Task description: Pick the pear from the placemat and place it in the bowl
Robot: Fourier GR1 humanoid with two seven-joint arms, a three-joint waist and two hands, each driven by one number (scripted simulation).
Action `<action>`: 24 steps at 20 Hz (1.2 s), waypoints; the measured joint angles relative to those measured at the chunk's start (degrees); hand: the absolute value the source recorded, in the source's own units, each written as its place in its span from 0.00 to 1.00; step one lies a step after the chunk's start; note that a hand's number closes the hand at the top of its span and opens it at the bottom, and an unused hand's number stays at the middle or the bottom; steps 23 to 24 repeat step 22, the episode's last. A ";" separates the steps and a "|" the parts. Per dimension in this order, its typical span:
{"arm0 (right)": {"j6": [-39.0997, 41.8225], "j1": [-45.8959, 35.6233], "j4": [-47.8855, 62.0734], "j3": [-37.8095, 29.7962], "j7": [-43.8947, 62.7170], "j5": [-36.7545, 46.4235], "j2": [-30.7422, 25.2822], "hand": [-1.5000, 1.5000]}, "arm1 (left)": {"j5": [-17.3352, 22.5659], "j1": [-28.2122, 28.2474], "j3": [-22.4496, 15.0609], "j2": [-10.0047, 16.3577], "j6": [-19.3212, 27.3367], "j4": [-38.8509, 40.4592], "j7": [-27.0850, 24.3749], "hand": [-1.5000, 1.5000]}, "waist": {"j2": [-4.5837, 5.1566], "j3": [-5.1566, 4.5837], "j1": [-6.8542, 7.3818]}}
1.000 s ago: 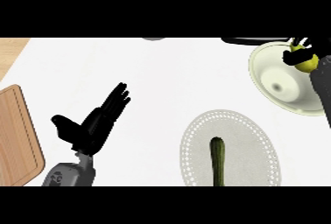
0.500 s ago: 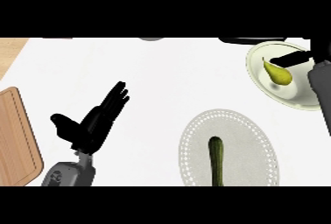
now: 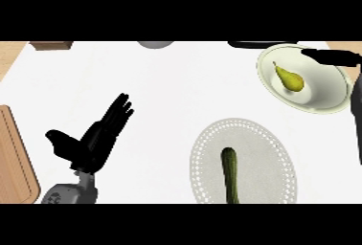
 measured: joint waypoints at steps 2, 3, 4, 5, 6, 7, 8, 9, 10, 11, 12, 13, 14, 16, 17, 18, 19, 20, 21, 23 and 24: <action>2.77 3.71 -5.29 -0.88 -1.39 -3.16 1.10 0.00 | 0.14 1.01 0.30 0.48 0.11 -1.29 0.64 0.50 | -0.36 -0.06 -0.72; 4.49 5.37 -8.07 -1.21 -1.55 -4.77 1.61 0.00 | 0.31 1.11 0.80 0.57 0.29 -1.32 0.61 0.50 | -0.54 -0.08 -1.28; 5.86 7.04 -11.01 -1.56 -1.56 -6.35 2.32 0.00 | 0.13 1.04 0.89 0.43 0.58 -0.86 0.58 0.50 | -0.67 -0.11 -1.82; 7.41 8.86 -14.21 -1.80 -1.64 -7.79 2.73 0.00 | 0.14 1.29 1.13 0.46 0.73 -0.84 0.56 0.50 | -0.79 -0.13 -2.19; 8.88 10.91 -17.43 -2.05 -1.64 -9.13 3.10 0.00 | -0.03 1.84 1.19 0.47 0.87 -0.90 0.29 0.50 | -0.94 -0.15 -2.60; 10.38 13.05 -20.68 -2.22 -1.56 -10.38 3.48 0.00 | -0.17 2.31 1.22 0.46 1.12 -1.19 0.27 0.50 | -1.10 -0.17 -3.01; 11.79 15.67 -23.89 -2.32 -1.98 -11.56 4.19 0.00 | 0.07 2.39 1.64 0.79 0.94 -1.23 0.28 0.50 | -1.19 -0.19 -3.41; 13.17 18.49 -26.81 -2.64 -2.53 -12.84 4.90 0.00 | -0.01 3.00 1.91 1.00 0.92 -1.22 -0.19 0.50 | -1.31 -0.21 -3.89; 14.35 21.19 -29.97 -2.65 -2.64 -13.83 5.84 0.00 | 0.03 3.27 2.07 0.97 1.04 -1.33 -0.33 0.50 | -1.42 -0.22 -4.33; 15.71 23.97 -33.19 -2.60 -2.79 -14.77 6.60 1.00 | -0.09 3.24 2.06 0.81 1.46 -1.60 -0.01 0.50 | -1.49 -0.22 -4.69; 17.13 27.06 -36.33 -2.91 -3.07 -15.79 7.02 1.00 | -0.06 3.50 2.43 1.10 1.52 -1.79 -0.02 0.50 | -1.53 -0.23 -5.00; 18.43 30.46 -39.27 -3.06 -3.77 -16.58 7.80 1.00 | -0.05 3.64 2.68 1.23 1.62 -1.86 -0.01 0.50 | -1.54 -0.23 -5.36; 19.63 33.93 -42.30 -3.20 -4.48 -17.37 8.77 1.00 | 0.06 3.74 2.70 1.12 1.77 -2.17 0.23 0.50 | -1.52 -0.23 -5.56; 22.08 40.89 -48.05 -3.32 -6.05 -18.87 10.99 1.00 | 0.35 3.93 3.04 1.32 1.82 -2.73 0.60 0.50 | -1.57 -0.23 -6.17; 23.66 44.58 -50.44 -3.52 -6.93 -19.84 12.02 1.00 | 0.27 4.16 3.09 1.17 2.10 -2.76 0.55 0.50 | -1.58 -0.22 -6.58; 25.14 48.38 -52.84 -3.67 -8.02 -20.69 13.20 1.00 | 0.34 4.41 3.27 1.16 2.20 -2.95 0.45 0.50 | -1.57 -0.22 -6.85; 26.54 52.19 -55.33 -3.74 -9.00 -21.45 14.56 1.00 | 0.26 4.65 3.24 1.08 2.25 -2.98 0.23 0.50 | -1.52 -0.23 -7.01; 28.07 56.31 -57.41 -4.01 -10.30 -22.01 15.67 1.00 | 0.20 4.59 3.32 1.09 2.33 -3.02 0.14 0.50 | -1.40 -0.22 -7.10; 29.60 60.36 -59.62 -4.00 -11.58 -22.40 16.97 1.00 | 0.36 4.58 3.46 1.18 2.27 -3.14 0.32 0.50 | -1.32 -0.21 -7.13; 31.35 64.46 -61.20 -3.72 -13.23 -22.51 18.22 1.00 | 0.25 4.69 3.35 1.10 2.32 -3.17 0.26 0.50 | -1.25 -0.20 -7.25; 31.35 64.46 -61.20 -3.72 -13.23 -22.51 18.22 1.00 | 0.25 4.69 3.35 1.10 2.32 -3.17 0.26 0.50 | -1.25 -0.20 -7.25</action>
